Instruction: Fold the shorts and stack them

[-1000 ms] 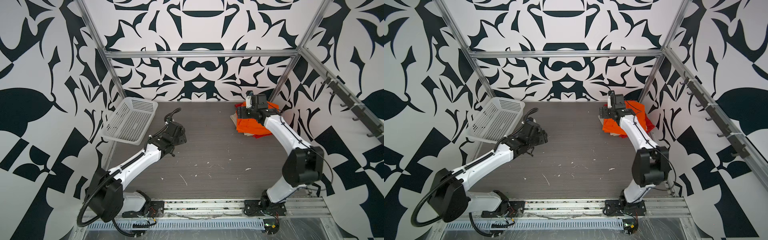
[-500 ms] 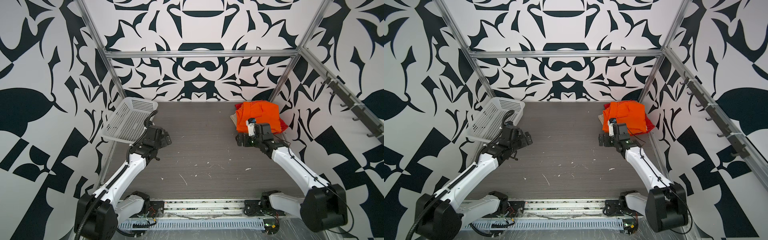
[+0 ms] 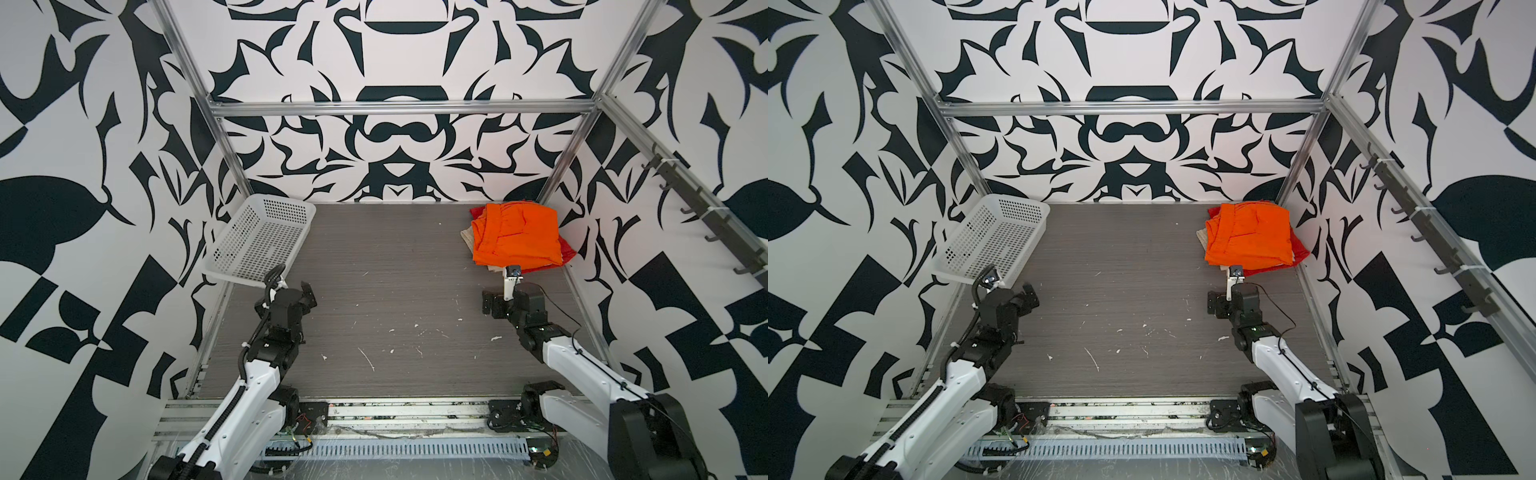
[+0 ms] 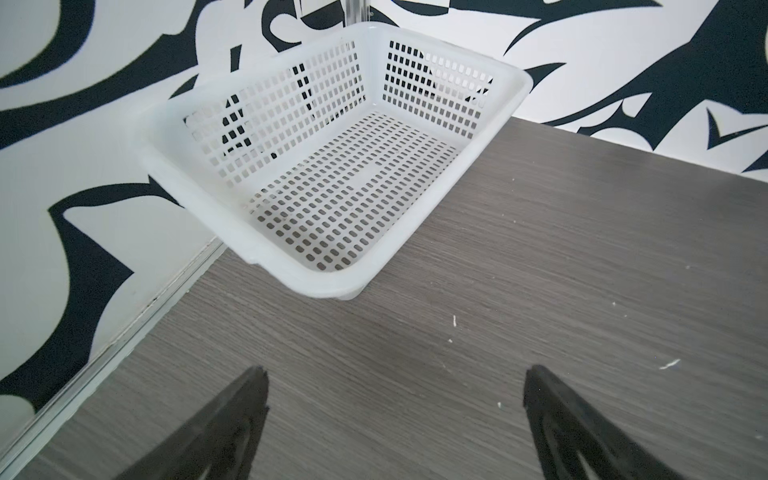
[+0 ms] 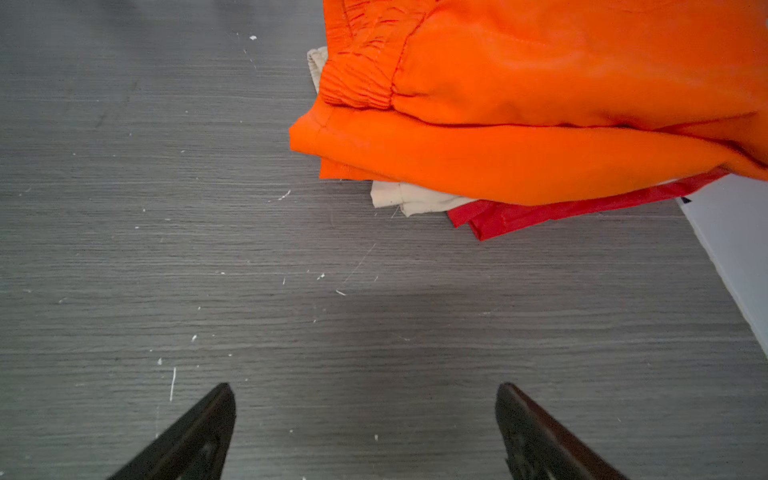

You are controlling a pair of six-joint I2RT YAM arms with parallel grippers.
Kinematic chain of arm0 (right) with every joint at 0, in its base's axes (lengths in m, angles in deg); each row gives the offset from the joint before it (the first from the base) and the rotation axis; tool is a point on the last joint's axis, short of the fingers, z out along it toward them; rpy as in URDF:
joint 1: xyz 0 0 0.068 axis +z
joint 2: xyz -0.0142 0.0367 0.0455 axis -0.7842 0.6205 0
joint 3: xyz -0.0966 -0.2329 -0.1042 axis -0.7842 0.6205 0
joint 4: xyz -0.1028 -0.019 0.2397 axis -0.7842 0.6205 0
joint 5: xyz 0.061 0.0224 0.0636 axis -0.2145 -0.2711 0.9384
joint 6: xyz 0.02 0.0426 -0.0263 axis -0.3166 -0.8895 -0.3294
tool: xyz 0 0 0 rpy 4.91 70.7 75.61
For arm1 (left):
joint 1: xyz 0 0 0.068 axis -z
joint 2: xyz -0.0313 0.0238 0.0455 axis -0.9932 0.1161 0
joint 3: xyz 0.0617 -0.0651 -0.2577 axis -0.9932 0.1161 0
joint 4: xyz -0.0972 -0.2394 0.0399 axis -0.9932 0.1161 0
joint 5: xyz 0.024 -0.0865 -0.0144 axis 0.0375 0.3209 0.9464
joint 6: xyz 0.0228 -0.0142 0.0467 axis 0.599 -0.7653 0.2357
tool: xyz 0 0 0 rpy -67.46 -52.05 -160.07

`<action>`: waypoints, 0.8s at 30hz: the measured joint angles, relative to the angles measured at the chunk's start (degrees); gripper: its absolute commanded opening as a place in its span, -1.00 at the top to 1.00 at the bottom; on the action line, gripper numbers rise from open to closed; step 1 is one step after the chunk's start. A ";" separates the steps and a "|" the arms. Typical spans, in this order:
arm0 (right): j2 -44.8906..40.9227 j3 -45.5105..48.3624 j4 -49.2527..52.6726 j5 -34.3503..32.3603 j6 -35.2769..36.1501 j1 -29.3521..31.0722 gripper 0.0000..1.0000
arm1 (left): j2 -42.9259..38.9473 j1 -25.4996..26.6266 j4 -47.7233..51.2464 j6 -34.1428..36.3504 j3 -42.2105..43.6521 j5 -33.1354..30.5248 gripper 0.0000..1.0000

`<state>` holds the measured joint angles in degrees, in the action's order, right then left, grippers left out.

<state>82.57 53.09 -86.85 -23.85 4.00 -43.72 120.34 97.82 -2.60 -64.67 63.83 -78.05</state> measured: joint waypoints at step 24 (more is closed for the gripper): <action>26.84 -0.28 -36.04 1.53 5.81 -2.38 -1.00 | 27.71 -8.26 -42.12 10.73 6.36 7.89 -0.99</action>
<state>109.41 52.80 -122.90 -22.32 9.82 -46.11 148.06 89.55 -44.71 -53.94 70.19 -70.16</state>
